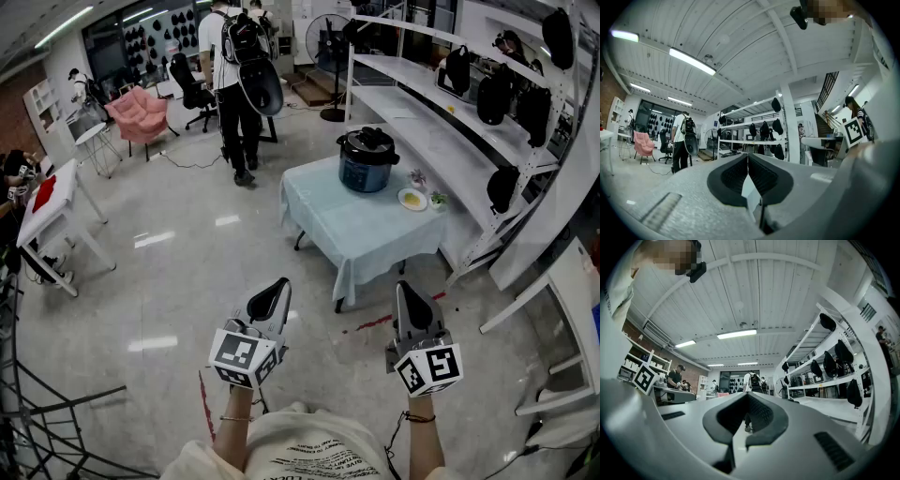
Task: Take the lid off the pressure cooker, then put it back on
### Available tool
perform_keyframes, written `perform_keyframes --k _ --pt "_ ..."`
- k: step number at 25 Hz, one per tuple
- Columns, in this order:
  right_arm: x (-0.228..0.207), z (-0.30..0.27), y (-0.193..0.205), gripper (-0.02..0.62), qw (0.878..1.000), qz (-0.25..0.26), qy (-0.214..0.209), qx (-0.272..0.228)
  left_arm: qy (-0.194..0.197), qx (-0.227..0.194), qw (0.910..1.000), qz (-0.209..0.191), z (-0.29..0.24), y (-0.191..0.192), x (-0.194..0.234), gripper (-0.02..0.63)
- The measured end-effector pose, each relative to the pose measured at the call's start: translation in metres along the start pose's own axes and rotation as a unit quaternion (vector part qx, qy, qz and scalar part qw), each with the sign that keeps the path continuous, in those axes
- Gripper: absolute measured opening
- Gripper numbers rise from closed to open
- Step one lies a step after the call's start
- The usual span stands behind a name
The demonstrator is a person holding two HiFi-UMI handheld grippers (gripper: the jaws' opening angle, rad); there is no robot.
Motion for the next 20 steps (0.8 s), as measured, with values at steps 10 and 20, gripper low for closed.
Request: perform_keyframes --k 10,20 --pt "-0.015 0.006 0.002 0.005 1.000 -0.017 -0.014 0.000 0.000 0.017 0.9998 -0.012 -0.009 0.006 -0.018 0.026" --pt "-0.033 0.010 0.012 0.129 0.999 -0.047 -0.018 0.006 0.017 0.013 0.9997 0.007 -0.015 0.012 -0.036 0.095"
Point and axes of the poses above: the fingertips, and each gripper's own axes: z backward along the fingers, x to its left, y out of its underside, the point moved 4 cm from there along z, backward along the fingers, and after that the axes turned 13 degrees about -z, right-handed, at the moved point
